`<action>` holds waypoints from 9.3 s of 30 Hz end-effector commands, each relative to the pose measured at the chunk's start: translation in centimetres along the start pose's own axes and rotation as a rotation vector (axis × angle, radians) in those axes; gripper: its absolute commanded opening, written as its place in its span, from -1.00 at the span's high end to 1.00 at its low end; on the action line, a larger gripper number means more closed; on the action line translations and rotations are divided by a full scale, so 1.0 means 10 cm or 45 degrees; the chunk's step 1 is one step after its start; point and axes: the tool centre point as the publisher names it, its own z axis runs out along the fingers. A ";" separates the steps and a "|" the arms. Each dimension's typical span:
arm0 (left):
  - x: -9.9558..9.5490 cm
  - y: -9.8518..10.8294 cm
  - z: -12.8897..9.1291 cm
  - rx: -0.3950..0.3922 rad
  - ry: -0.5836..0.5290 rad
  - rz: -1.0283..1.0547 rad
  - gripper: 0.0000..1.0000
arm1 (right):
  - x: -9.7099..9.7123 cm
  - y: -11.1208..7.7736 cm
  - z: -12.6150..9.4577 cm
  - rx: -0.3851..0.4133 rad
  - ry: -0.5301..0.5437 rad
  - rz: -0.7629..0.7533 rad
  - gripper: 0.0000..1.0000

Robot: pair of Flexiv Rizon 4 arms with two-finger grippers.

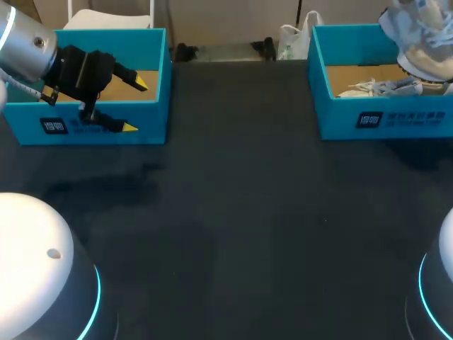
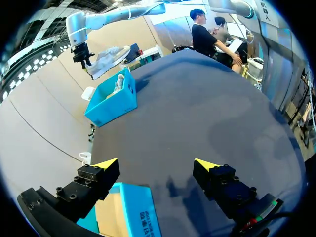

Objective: Take the shoe out of the shoebox, open the shoe tongue, remove and reinsert the insole, then place the shoe into the shoebox

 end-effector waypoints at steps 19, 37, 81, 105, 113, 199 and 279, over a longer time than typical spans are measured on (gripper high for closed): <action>0.00 0.00 0.00 -0.003 0.002 0.001 -1.00 | -0.15 -0.03 0.11 0.016 0.050 0.006 1.00; 0.00 0.00 0.00 -0.003 0.002 0.001 -1.00 | -0.33 -0.55 0.60 0.097 0.072 0.091 1.00; 0.00 0.00 0.00 -0.003 0.002 0.001 -1.00 | -0.02 -1.31 0.68 0.550 0.119 1.786 1.00; 0.00 0.00 0.00 -0.003 0.002 0.001 -1.00 | 0.07 -1.15 0.76 0.615 0.090 2.072 1.00; 0.00 0.00 0.00 -0.003 0.002 0.001 -1.00 | 0.19 -1.07 0.88 0.622 0.082 2.108 1.00; 0.00 0.00 0.00 -0.003 0.002 0.001 -1.00 | 0.63 -0.86 2.05 0.616 0.116 2.186 0.10; -0.80 0.48 -0.38 -0.771 -0.356 -1.978 -1.00 | 1.59 -0.16 0.20 0.288 0.409 2.154 -1.00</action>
